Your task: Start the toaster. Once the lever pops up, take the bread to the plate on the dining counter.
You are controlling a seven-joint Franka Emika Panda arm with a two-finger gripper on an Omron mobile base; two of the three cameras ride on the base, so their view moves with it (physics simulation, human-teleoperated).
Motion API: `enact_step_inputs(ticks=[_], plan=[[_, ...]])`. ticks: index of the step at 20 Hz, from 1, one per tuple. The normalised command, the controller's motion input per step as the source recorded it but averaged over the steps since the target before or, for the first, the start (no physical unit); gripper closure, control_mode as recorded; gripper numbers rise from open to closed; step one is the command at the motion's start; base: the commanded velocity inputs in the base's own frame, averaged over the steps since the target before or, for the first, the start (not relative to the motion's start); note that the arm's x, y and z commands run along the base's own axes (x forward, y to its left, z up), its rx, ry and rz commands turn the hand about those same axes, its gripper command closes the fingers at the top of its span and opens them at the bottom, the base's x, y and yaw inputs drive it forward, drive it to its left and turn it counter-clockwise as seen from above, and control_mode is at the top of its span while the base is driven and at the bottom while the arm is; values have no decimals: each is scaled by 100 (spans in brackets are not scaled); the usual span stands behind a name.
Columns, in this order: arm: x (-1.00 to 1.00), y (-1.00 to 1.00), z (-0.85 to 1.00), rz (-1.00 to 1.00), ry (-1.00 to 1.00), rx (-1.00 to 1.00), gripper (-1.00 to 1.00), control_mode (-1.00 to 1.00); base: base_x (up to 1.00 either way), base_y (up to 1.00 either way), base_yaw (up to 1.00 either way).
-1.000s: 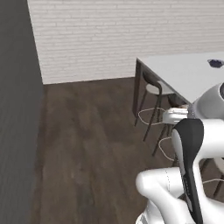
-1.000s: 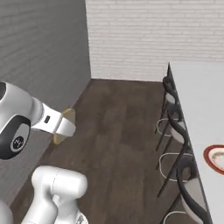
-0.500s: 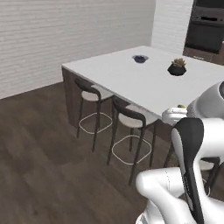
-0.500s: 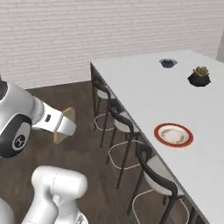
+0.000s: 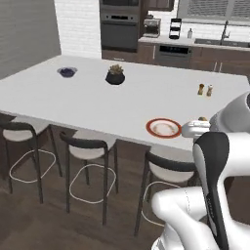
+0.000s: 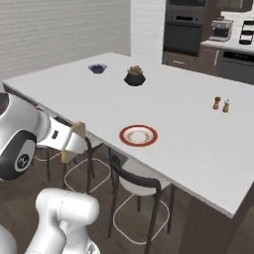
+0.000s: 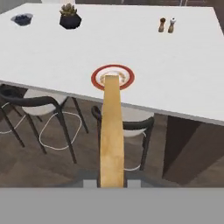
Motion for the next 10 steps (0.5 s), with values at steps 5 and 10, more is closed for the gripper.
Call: enact_step_inputs(ticks=[5,10], plan=[[0,0,0,0,0,0,100,100,41,54,-75],[0,0,0,0,0,0,100,100,51,80,-55]])
